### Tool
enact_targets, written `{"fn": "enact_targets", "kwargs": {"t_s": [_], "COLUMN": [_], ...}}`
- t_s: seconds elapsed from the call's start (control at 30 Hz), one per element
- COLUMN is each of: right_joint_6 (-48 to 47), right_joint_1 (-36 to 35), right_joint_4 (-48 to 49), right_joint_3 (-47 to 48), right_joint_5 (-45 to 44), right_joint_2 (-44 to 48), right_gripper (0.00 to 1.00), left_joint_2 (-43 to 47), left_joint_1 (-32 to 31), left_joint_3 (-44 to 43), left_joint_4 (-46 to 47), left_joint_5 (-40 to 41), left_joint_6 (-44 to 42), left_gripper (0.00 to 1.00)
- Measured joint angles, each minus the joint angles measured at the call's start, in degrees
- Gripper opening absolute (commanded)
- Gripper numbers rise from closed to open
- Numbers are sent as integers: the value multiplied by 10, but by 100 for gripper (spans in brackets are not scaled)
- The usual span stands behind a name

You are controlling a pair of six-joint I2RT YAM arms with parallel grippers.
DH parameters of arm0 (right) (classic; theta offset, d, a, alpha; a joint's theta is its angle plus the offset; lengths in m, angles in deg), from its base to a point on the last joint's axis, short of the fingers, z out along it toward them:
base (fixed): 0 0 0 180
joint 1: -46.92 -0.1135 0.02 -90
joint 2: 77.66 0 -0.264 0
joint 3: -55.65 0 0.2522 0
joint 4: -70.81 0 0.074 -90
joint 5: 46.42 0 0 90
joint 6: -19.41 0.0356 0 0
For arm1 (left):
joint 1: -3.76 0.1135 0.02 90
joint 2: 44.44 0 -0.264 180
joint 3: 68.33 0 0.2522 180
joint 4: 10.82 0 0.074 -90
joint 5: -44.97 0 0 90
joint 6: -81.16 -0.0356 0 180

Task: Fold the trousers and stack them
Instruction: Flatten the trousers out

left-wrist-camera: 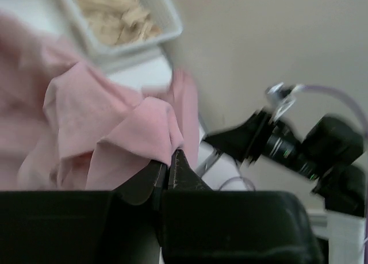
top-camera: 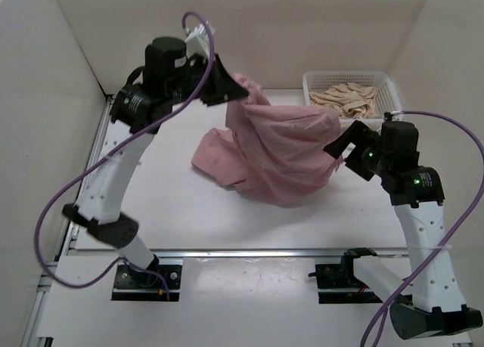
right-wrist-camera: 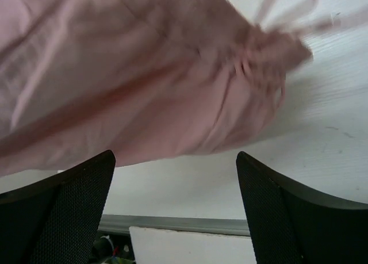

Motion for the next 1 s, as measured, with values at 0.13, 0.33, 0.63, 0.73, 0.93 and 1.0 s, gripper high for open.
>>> {"fn": "enact_targets", "kwargs": {"t_s": [0.13, 0.33, 0.63, 0.73, 0.93, 1.0], "right_joint_6": [-23, -32, -54, -59, -60, -58], "right_joint_1": [0, 0, -77, -183, -362, -393], "right_joint_4": [-26, -44, -46, -38, -25, -19], "right_joint_3": [46, 26, -40, -15, 80, 119], "right_joint_5": [-50, -92, -60, -86, -153, -172], "right_joint_2": [-7, 14, -68, -148, -319, -378], "right_gripper": [89, 87, 92, 93, 94, 96], "left_joint_2": [185, 346, 245, 173, 170, 211], "left_joint_1": [-58, -168, -86, -56, 110, 204], "left_joint_3": [279, 646, 497, 405, 500, 567], "left_joint_4": [32, 34, -21, -26, -33, -38], "left_joint_5": [67, 92, 228, 257, 231, 213], "left_joint_6": [5, 35, 3, -6, -8, -5], "left_gripper": [36, 96, 62, 64, 72, 73]}}
